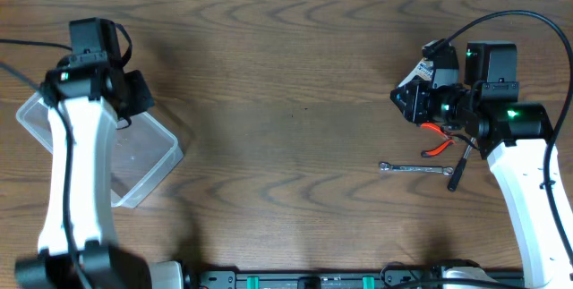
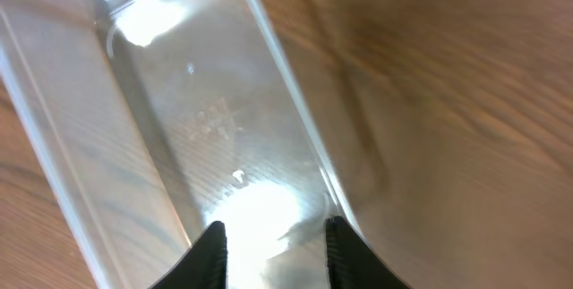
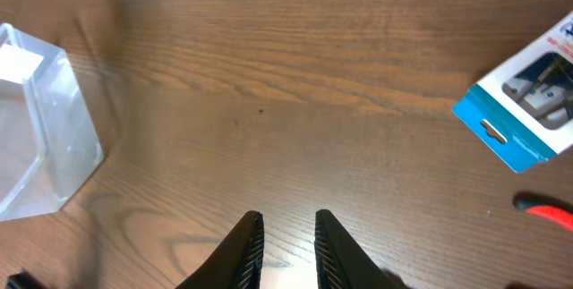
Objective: Pack container
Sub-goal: 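Grasp the clear plastic container rim with the left gripper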
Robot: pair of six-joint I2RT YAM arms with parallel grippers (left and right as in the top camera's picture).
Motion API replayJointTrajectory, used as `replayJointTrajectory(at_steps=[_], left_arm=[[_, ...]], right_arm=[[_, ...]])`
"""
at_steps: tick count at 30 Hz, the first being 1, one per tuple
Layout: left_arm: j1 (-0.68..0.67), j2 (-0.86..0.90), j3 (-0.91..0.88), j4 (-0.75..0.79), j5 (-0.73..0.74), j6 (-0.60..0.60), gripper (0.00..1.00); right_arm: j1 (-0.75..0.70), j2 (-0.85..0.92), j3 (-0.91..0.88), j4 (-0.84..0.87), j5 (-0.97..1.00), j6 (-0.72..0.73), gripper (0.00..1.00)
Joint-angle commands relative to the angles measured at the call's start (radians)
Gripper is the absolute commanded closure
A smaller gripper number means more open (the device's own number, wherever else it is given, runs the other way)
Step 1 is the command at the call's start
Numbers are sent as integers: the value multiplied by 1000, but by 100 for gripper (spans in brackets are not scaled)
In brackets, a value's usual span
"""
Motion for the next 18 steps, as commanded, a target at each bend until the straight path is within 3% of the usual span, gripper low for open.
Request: replayJointTrajectory(at_steps=[1, 4, 9, 18], left_arm=[[31, 77, -6, 4, -29, -64, 81], [37, 162, -6, 3, -14, -121, 81], [21, 282, -6, 4, 212, -122, 88], [-127, 373, -5, 78, 506, -111, 88]], right_arm=[[14, -2, 25, -11, 24, -5, 77], [14, -2, 25, -20, 24, -5, 76], [14, -2, 25, -19, 24, -5, 75], [14, -2, 25, -3, 25, -5, 74]])
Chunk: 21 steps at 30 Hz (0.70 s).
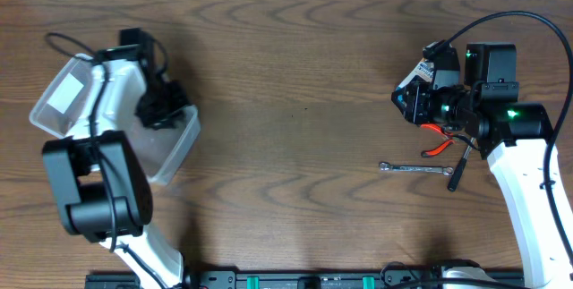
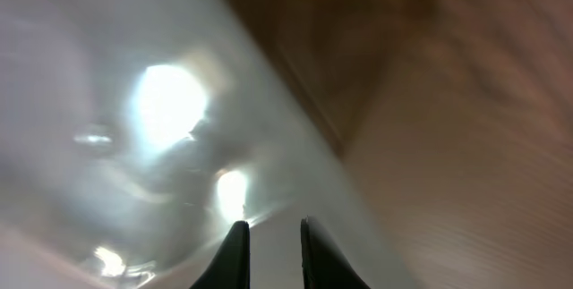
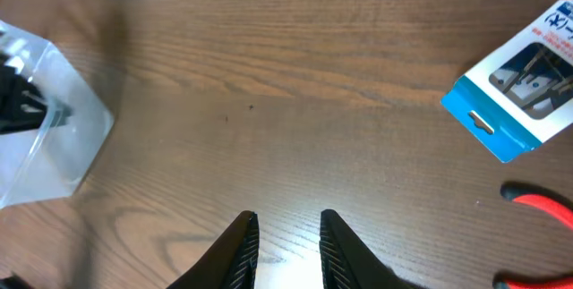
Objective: Pack container
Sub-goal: 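Grasp the clear plastic container rim with the left gripper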
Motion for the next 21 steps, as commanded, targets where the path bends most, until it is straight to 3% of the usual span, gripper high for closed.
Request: replayJointTrajectory(at_steps=[1, 5, 11, 17, 21], left_arm=[[-76, -1, -3, 45, 164, 3, 89], [-180, -4, -3, 145, 255, 2, 89], [-304, -4, 2, 272, 264, -2, 88], [-330, -5, 13, 405, 264, -4, 88], [-314, -30, 39, 371, 263, 67, 83]], right_arm=[[14, -3, 25, 4, 5, -5, 74], [14, -3, 25, 6, 6, -5, 73], [14, -3, 25, 6, 6, -5, 73], [14, -3, 25, 5, 6, -5, 72], [14, -3, 25, -5, 7, -5, 71]])
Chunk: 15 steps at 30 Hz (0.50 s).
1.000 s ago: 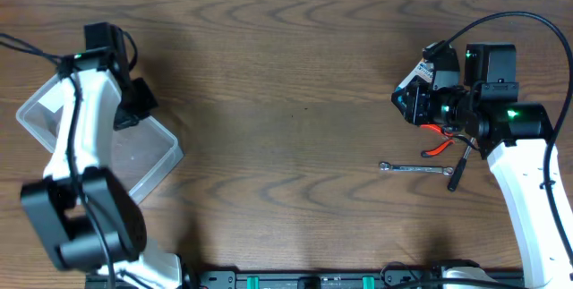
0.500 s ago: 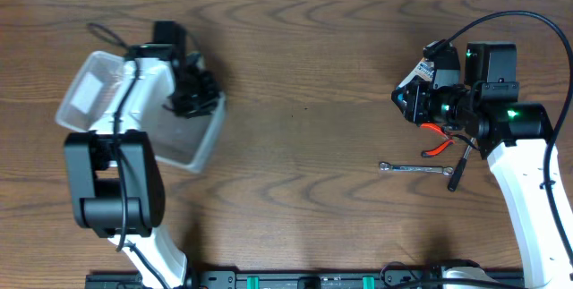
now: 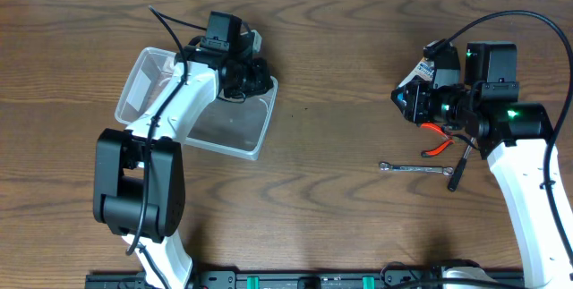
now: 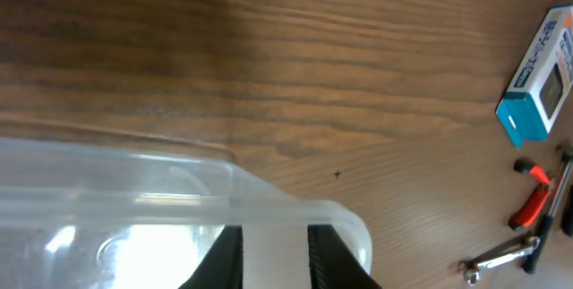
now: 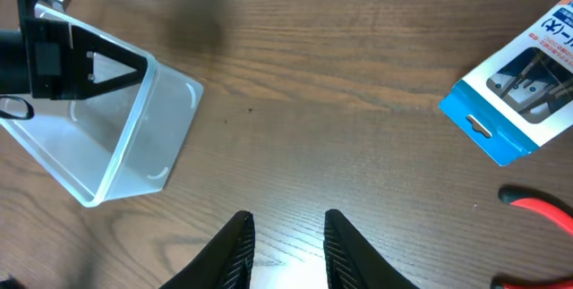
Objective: Pack container
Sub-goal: 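Grasp the clear plastic container rim with the left gripper, then drag the container right toward table center with the left gripper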
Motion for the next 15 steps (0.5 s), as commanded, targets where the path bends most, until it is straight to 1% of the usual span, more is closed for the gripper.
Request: replayJointTrajectory(at_steps=[1, 4, 7, 10, 11, 13, 15], left_arm=[[24, -48, 43, -37, 5, 75, 83], [55, -129, 58, -101, -127, 106, 83], [99, -243, 58, -148, -367, 145, 83], [170, -338, 58, -165, -643, 155, 83], [198, -355, 58, -165, -702, 171, 83], [262, -368, 58, -164, -780, 188, 83], [342, -359, 58, -165, -784, 188, 83]], right_arm=[[14, -3, 24, -7, 6, -8, 71], [14, -3, 24, -10, 33, -8, 71], [14, -3, 24, -14, 41, -8, 71], [14, -3, 24, -15, 40, -8, 71], [14, -3, 24, -15, 40, -8, 71], [14, -3, 24, -16, 40, -8, 71], [14, -3, 24, -22, 40, -8, 71]])
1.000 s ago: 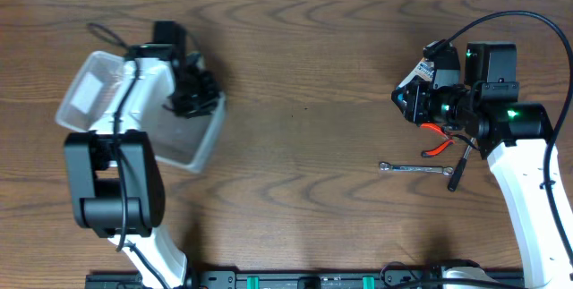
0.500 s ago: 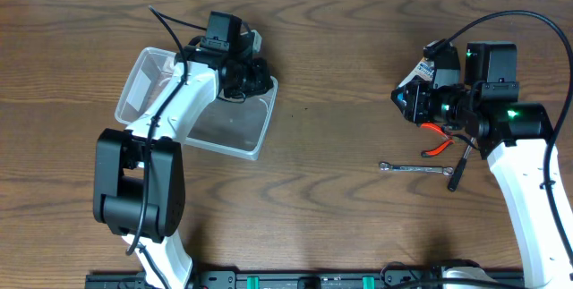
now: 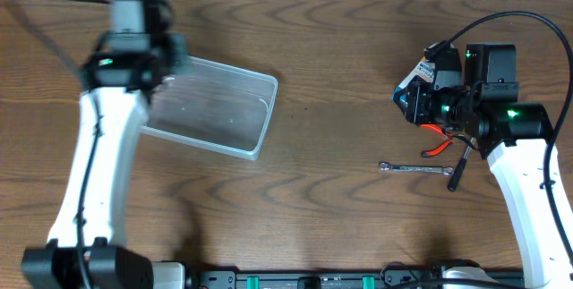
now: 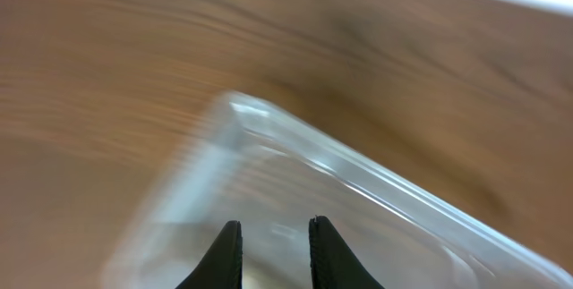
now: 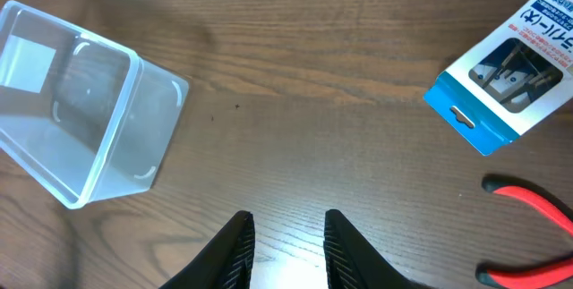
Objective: Pack container
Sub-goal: 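Drag the container right toward table center with the left gripper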
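Observation:
A clear empty plastic container [image 3: 215,106] lies left of the table's middle, its corner also in the left wrist view [image 4: 358,199] and its whole body in the right wrist view [image 5: 81,137]. My left gripper [image 4: 273,225] hovers over the container's far left end, blurred, jaws apart with nothing gripped. My right gripper [image 5: 288,216] hangs open above bare wood at the right. By it lie a blue carded package [image 5: 506,83], red pliers [image 3: 436,146] and a wrench [image 3: 414,169].
A black rod-like tool [image 3: 457,174] lies by the wrench's right end, beside the right arm. The table's far edge runs close behind the container.
My left gripper has come off the container's right rim and now sits over its far left end. The container has stayed where it was. The right arm has not moved.
The container lay at the table's left edge with my left gripper open inside it. Then the gripper was closed on its wall and it stood a little further right. Later it was left of the middle, rim still held. Now it rests there, released.

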Robot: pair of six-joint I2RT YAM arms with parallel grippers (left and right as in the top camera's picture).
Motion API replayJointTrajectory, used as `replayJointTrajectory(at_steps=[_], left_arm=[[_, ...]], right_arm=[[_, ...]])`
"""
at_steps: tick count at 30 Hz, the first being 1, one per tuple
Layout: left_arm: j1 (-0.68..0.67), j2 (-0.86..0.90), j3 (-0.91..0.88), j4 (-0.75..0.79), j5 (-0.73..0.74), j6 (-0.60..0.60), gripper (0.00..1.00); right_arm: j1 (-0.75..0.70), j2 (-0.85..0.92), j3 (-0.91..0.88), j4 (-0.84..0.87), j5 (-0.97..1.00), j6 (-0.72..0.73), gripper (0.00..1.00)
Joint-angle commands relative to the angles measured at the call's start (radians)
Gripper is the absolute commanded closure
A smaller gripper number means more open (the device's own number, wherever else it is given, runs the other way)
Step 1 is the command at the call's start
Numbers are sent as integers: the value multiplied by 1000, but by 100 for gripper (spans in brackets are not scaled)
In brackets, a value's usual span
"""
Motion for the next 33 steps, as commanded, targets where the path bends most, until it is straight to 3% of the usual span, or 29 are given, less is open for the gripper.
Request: replayJointTrajectory(at_steps=[1, 11, 13, 16, 25, 33], left_arm=[[116, 35, -1, -11, -188, 39, 83], [359, 173, -1, -2, -63, 39, 83], [383, 209, -1, 1, -56, 39, 88], [397, 258, -1, 6, -45, 41, 92], [395, 356, -1, 31, 177, 92, 92], [381, 375, -2, -71, 301, 95, 92]], right_arm=[[14, -3, 24, -9, 4, -8, 71], [14, -3, 24, -29, 3, -8, 71], [14, -3, 24, -31, 4, -8, 71], [14, -3, 24, -31, 3, -8, 71], [14, -3, 24, -36, 3, -8, 71], [14, -3, 24, -36, 3, -8, 71]])
